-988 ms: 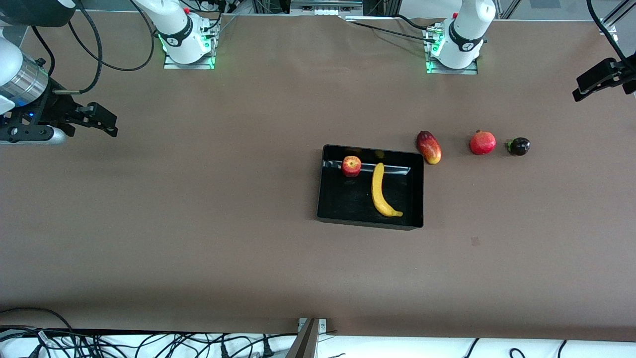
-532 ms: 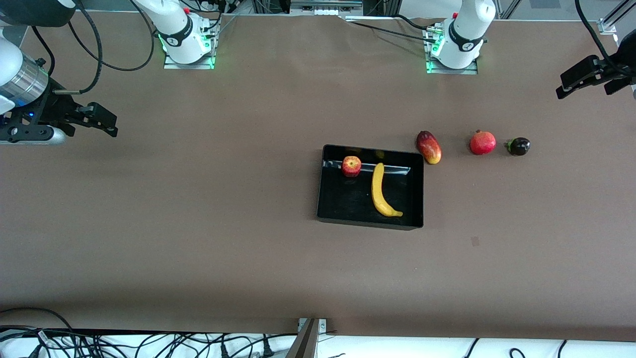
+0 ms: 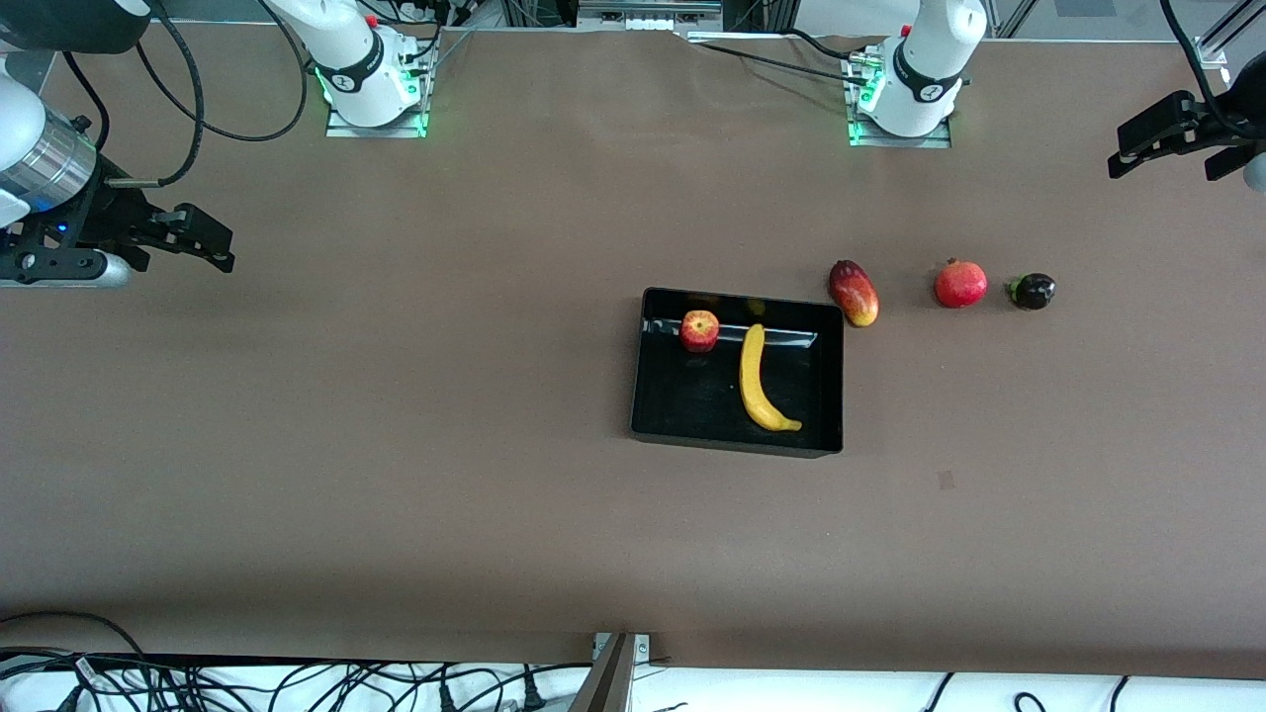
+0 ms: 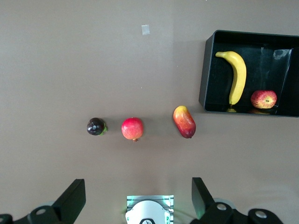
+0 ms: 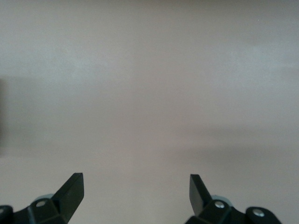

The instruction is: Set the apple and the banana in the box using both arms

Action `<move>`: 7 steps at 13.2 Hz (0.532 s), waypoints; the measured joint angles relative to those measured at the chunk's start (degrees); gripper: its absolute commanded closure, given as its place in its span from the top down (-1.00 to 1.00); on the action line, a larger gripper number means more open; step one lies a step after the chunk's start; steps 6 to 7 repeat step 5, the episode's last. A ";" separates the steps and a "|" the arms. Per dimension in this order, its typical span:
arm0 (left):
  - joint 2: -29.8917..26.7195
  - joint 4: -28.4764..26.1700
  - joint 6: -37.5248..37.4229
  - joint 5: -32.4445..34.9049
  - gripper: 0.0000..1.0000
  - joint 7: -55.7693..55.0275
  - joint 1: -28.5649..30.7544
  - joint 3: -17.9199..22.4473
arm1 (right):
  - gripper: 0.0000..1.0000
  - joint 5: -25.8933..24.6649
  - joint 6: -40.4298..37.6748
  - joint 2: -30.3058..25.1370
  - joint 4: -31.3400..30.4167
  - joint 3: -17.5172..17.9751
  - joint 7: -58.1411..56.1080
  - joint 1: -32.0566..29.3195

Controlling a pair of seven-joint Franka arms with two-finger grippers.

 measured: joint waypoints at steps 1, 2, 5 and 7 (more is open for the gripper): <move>-0.01 0.00 0.00 0.00 1.00 -0.44 0.11 0.00 | 1.00 0.00 0.00 0.00 0.00 0.00 0.00 0.00; -0.02 0.00 0.00 0.00 1.00 -1.18 0.20 0.00 | 1.00 0.00 0.00 0.00 0.00 0.00 0.00 0.00; -0.02 -0.03 0.00 0.00 1.00 -1.96 0.55 0.00 | 1.00 0.00 0.00 0.00 0.00 0.00 0.00 0.00; -0.02 -0.03 0.00 0.00 1.00 -1.96 0.55 0.00 | 1.00 0.00 0.00 0.00 0.00 0.00 0.00 0.00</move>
